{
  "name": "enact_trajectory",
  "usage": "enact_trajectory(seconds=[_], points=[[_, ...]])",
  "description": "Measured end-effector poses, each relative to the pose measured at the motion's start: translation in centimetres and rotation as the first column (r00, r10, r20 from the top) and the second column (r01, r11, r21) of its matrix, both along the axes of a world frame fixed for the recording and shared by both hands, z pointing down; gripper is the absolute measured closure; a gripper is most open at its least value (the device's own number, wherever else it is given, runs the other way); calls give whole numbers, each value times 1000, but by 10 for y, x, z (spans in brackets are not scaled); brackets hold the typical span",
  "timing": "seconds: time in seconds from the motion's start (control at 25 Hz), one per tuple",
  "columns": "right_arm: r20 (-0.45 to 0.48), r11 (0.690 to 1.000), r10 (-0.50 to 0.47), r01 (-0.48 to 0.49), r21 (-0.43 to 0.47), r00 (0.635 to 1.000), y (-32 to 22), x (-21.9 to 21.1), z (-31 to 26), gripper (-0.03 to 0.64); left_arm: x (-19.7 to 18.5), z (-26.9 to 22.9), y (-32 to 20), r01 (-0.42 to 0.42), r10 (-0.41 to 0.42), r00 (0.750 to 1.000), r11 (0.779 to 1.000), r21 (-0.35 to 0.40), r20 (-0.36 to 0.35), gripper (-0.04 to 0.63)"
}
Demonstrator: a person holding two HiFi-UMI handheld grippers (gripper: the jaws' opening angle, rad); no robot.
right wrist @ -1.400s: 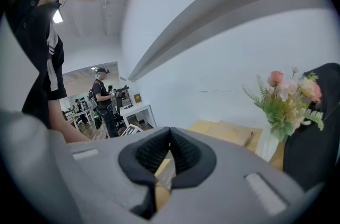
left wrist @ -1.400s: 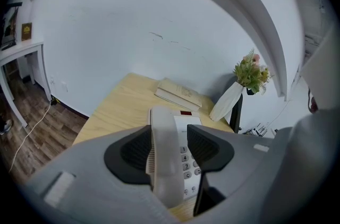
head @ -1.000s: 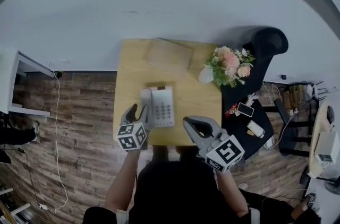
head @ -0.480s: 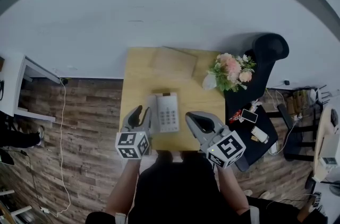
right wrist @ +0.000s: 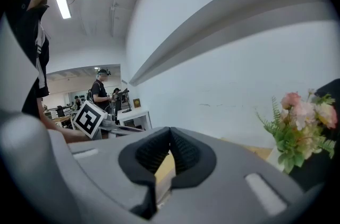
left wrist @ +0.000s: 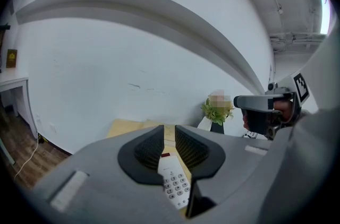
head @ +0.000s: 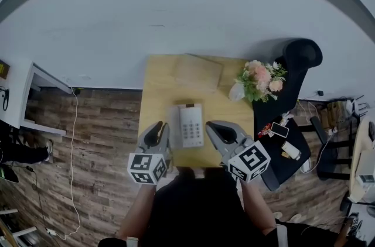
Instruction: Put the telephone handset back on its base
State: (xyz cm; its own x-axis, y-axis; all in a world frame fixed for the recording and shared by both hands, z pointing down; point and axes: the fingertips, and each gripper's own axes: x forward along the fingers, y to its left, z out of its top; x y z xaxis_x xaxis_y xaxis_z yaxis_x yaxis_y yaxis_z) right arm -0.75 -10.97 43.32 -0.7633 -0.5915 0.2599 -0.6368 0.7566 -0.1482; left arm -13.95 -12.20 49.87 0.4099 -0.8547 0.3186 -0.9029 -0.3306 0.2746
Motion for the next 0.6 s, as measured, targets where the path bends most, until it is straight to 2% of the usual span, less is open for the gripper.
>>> enact_trajectory(seconds=[0.6], points=[[-25,1000,-20,20,7,999,6,-15,5,615,-10,-16,8,-6,6,1000,999,37,13,584]])
